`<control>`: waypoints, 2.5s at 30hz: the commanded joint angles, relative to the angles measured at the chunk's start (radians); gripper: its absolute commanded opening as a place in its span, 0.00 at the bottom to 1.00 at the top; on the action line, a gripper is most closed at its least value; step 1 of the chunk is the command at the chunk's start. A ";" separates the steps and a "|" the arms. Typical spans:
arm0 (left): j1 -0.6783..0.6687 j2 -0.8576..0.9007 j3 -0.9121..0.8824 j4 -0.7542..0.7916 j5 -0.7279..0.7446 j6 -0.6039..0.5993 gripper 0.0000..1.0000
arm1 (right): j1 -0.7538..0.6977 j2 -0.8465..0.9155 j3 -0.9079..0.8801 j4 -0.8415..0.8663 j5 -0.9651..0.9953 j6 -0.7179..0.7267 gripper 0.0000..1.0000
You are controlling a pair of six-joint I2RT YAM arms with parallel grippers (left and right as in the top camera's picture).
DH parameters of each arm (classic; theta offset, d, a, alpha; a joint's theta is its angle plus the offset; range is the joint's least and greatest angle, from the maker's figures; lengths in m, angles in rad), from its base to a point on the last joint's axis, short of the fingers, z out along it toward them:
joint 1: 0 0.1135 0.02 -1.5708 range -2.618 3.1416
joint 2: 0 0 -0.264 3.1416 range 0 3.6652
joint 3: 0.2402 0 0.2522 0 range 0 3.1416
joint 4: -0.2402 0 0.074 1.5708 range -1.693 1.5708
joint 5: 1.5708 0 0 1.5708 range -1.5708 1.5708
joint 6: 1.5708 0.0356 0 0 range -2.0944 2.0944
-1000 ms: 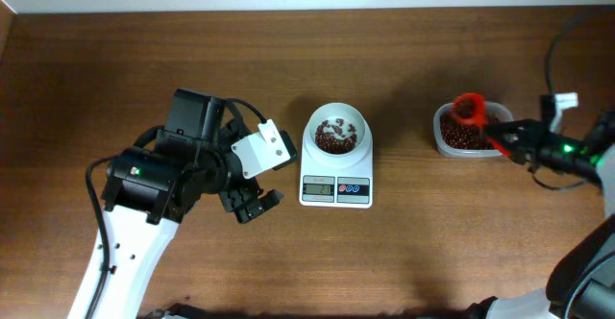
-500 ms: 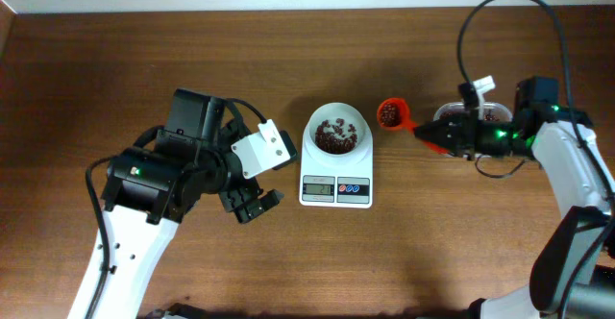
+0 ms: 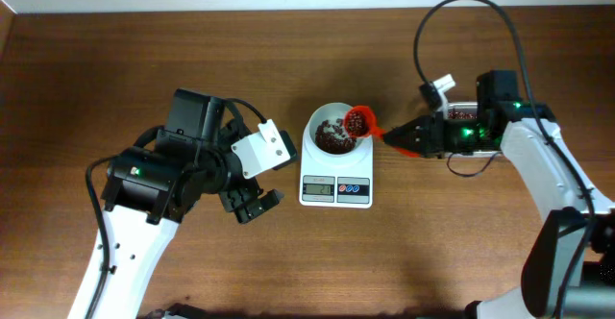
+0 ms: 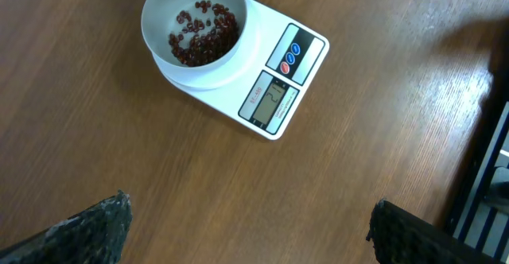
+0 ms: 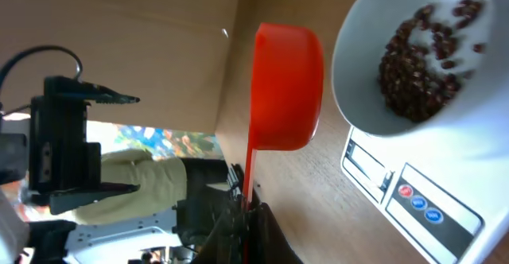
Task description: Scoop and weigh 50g on scale
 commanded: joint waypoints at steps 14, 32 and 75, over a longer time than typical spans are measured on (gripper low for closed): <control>0.005 -0.003 0.016 -0.002 0.014 0.020 0.99 | 0.157 -0.021 -0.004 0.238 -0.032 0.177 0.04; 0.005 -0.003 0.016 -0.002 0.014 0.020 0.99 | 0.164 -0.021 -0.004 0.238 -0.032 0.183 0.04; 0.005 -0.003 0.016 -0.002 0.014 0.020 0.99 | 0.164 -0.021 -0.004 0.340 0.393 -0.085 0.04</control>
